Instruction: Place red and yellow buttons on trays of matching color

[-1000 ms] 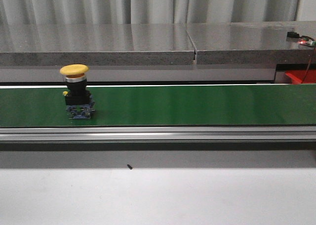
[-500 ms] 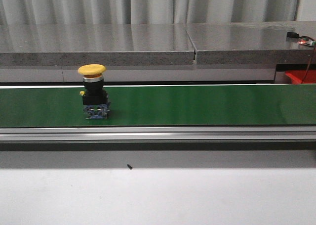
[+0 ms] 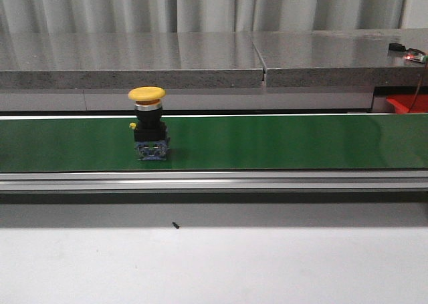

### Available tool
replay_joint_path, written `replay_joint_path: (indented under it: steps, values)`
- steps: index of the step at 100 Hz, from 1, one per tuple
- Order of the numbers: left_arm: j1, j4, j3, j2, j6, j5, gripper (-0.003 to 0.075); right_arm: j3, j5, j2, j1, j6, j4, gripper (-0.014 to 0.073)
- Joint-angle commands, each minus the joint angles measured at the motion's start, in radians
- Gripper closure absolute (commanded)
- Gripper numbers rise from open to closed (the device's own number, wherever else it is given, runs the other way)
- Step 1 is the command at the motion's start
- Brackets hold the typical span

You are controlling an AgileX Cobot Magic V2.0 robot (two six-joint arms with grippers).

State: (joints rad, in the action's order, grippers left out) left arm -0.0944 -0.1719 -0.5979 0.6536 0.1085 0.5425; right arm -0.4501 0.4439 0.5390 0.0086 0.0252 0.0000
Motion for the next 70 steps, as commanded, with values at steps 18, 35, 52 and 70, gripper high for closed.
replay_joint_path:
  steps: [18,35,52,70]
  values:
    - [-0.069,0.009,0.065,-0.12,-0.024,-0.089,0.0739,-0.023,-0.07,0.002,0.001,-0.004,-0.007,0.066]
    - [-0.069,0.009,0.074,-0.151,-0.024,-0.072,0.0739,-0.023,-0.07,0.002,0.001,-0.004,-0.007,0.066]
    - [-0.069,0.009,0.074,-0.151,-0.024,-0.072,0.0739,-0.023,-0.07,0.002,0.001,-0.004,-0.007,0.066]
    - [-0.069,0.009,0.074,-0.151,-0.024,-0.072,0.0739,-0.023,-0.07,0.002,0.001,-0.004,-0.007,0.066]
